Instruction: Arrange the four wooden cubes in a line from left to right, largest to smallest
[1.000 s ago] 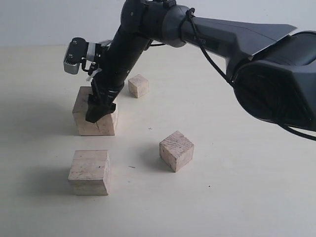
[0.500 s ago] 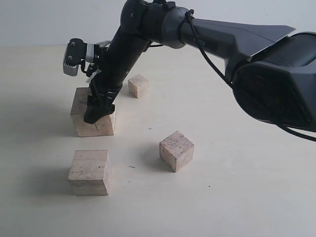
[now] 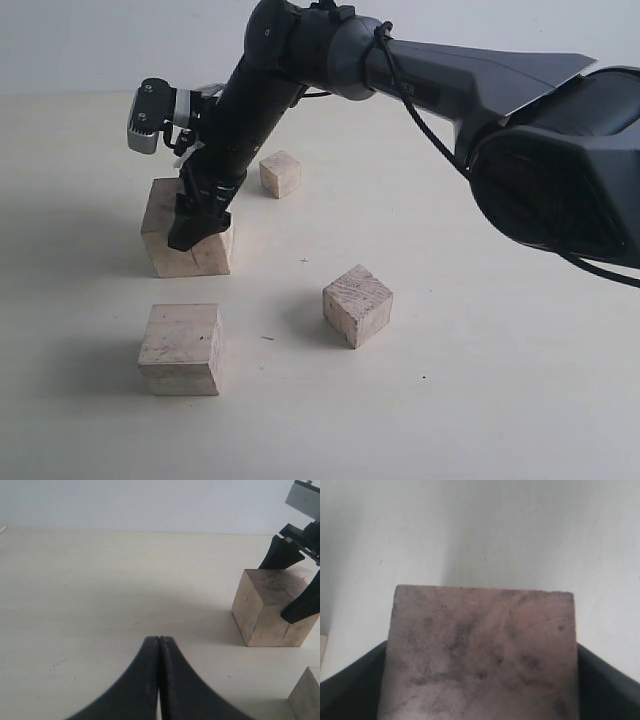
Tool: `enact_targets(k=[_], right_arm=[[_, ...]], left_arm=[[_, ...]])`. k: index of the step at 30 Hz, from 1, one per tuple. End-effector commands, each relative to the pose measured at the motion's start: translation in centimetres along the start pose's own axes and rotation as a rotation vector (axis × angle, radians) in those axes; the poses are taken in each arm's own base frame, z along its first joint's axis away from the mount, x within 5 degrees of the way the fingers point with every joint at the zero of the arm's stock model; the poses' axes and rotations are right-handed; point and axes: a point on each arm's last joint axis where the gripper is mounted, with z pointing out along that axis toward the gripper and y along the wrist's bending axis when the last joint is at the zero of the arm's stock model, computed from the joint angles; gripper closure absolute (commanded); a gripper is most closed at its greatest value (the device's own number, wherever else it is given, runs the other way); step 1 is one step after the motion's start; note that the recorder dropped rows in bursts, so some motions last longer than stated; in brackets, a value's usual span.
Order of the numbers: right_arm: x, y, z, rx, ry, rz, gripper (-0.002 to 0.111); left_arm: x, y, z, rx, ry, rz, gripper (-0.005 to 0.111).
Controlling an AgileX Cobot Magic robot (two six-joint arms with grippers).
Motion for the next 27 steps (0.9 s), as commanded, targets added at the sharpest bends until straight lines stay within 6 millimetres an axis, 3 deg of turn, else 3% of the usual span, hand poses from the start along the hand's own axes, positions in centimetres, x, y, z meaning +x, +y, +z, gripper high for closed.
enact_targets(k=[1, 27], right_arm=[[-0.14, -0.46, -0.2, 0.035, -0.022, 0.048, 0.025], [-0.31, -0.34, -0.46, 0.029, -0.026, 0.116, 0.025]], left_arm=[[-0.12, -0.01, -0.04, 0.003, -0.017, 0.004, 0.107], [-0.12, -0.01, -0.04, 0.003, -0.017, 0.004, 0.107]])
